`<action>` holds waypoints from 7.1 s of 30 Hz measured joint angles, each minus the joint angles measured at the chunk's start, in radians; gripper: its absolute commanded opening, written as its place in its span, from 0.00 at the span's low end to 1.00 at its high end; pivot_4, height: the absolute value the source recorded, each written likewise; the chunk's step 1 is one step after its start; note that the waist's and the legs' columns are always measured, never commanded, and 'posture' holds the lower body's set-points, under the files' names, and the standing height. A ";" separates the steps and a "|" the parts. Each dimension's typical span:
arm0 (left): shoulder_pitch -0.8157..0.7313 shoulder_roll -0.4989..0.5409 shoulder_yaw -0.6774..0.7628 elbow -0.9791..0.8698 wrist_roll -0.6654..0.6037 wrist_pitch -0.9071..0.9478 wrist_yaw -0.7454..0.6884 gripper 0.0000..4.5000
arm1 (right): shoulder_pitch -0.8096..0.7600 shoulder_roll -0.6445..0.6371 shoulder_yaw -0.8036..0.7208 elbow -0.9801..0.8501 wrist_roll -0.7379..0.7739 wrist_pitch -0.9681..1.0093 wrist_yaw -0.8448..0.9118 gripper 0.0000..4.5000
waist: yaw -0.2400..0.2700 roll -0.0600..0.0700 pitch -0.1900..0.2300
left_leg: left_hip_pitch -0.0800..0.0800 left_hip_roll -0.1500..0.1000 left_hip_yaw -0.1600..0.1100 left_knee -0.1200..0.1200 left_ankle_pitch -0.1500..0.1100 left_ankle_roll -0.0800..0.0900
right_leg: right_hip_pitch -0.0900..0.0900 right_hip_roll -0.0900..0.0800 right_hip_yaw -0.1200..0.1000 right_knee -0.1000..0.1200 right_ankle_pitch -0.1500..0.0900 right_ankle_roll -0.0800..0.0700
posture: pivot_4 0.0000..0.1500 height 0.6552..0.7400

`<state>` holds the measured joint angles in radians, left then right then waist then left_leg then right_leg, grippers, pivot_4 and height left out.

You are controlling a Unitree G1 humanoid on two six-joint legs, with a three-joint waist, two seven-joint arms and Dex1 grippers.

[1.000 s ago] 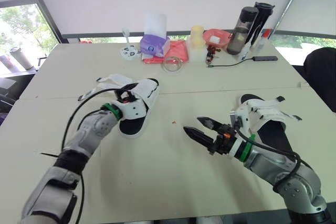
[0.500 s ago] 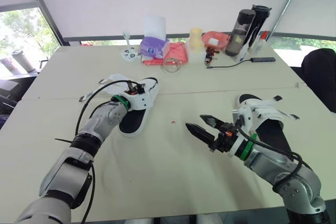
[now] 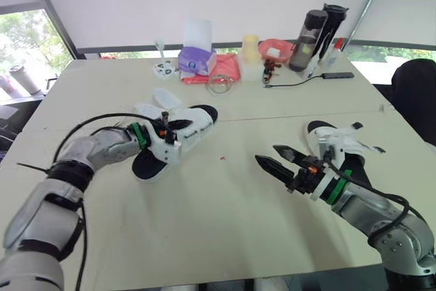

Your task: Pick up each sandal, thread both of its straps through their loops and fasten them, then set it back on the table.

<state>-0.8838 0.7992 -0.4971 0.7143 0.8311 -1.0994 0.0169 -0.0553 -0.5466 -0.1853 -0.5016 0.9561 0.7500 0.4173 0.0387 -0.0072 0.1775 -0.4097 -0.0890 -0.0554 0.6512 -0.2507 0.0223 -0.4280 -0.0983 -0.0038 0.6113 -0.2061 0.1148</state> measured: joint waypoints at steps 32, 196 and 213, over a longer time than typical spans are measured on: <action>-0.189 -0.056 -0.466 -0.040 0.688 -0.116 0.854 0.63 | 0.017 -0.015 -0.029 0.043 -0.025 0.009 0.035 1.00 | 0.000 -0.002 0.000 | 0.000 -0.001 0.001 0.006 0.000 0.001 | 0.002 0.002 -0.001 0.005 0.000 0.002 | 1.00 1.00; -0.122 -0.521 0.886 0.444 -1.487 1.741 -0.674 0.46 | -0.180 0.019 0.476 0.214 -0.631 -0.197 0.412 0.00 | -0.029 -0.002 0.002 | 0.002 0.000 -0.004 0.000 0.002 -0.004 | -0.001 0.003 -0.002 0.004 -0.002 -0.004 | 1.00 1.00; -0.025 -0.444 0.795 0.072 -1.406 1.693 -0.933 0.01 | -0.162 0.023 0.473 0.232 -0.639 -0.239 0.415 0.00 | -0.029 -0.003 0.002 | 0.002 0.000 -0.004 0.000 0.002 -0.005 | -0.001 0.002 -0.002 0.004 -0.001 -0.004 | 1.00 1.00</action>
<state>-0.9085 0.3552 0.2976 0.7861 -0.5752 0.5937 -0.9163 -0.2176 -0.5232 0.2881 -0.2701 0.3172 0.5112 0.8320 0.0092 -0.0099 0.1793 -0.4081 -0.0890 -0.0590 0.6516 -0.2485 0.0177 -0.4286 -0.0968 -0.0054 0.6154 -0.2074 0.1104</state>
